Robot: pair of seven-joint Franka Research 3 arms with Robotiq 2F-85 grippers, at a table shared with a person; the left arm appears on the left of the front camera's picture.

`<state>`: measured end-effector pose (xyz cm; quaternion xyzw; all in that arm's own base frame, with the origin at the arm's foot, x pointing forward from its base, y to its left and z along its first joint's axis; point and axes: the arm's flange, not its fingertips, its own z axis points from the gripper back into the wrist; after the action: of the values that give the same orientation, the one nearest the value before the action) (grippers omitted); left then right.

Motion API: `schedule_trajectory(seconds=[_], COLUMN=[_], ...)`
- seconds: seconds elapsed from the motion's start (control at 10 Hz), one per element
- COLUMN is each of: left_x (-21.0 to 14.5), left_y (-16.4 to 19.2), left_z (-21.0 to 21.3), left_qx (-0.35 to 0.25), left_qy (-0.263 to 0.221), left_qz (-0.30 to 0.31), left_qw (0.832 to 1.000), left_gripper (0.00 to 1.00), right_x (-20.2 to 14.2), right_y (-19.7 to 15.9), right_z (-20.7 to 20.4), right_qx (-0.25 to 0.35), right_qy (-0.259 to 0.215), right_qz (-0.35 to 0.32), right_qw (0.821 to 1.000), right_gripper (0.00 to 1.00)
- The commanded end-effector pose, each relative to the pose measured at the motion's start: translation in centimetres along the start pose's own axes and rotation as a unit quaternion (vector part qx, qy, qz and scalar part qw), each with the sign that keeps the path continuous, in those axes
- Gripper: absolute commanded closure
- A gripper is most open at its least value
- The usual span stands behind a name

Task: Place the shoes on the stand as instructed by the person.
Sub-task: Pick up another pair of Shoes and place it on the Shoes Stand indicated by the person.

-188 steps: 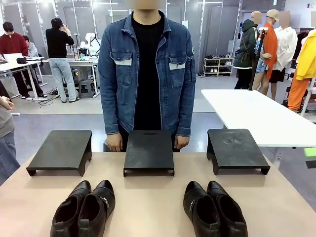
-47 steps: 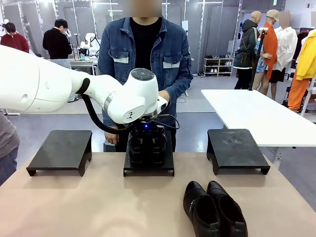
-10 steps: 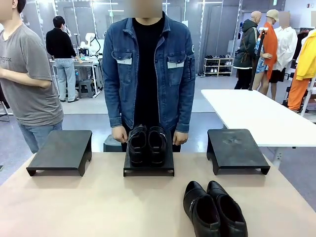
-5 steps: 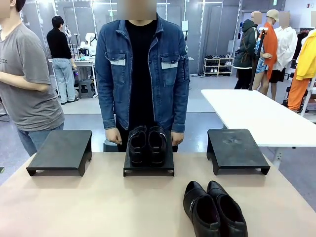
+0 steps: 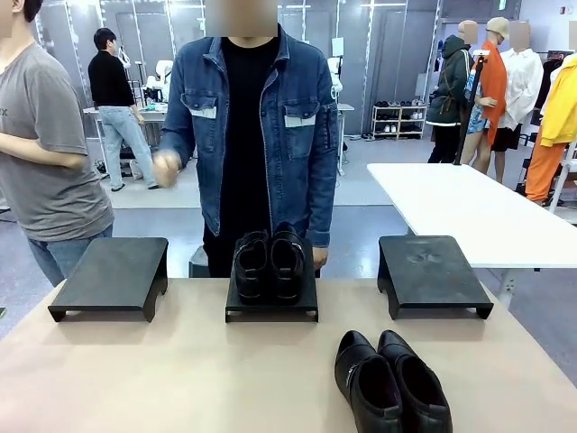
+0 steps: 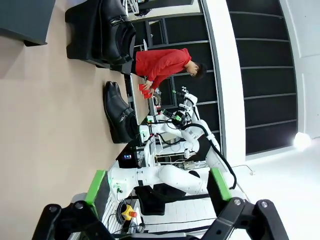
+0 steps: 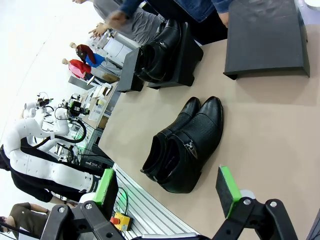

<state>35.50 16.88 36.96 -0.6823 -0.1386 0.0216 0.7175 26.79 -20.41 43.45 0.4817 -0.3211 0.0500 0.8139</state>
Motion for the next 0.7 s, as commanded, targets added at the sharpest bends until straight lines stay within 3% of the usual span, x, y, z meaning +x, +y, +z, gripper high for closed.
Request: schedule_trajectory(seconds=[0.0, 0.6], left_x=[-0.21, -0.21], left_y=[-0.22, -0.22], left_z=[-0.04, -0.04], left_qx=[-0.001, -0.001], left_qy=[0.002, 0.002], left_qz=[-0.003, -0.003], left_qw=[1.0, 1.0], left_gripper=[0.0, 0.0], right_x=[0.09, 0.09], right_y=[-0.04, -0.04], right_z=[0.14, 0.14], right_qx=[0.006, 0.006], right_qy=[-0.006, -0.006], right_qz=[0.01, 0.01], right_qw=[1.0, 1.0], right_gripper=[0.0, 0.0])
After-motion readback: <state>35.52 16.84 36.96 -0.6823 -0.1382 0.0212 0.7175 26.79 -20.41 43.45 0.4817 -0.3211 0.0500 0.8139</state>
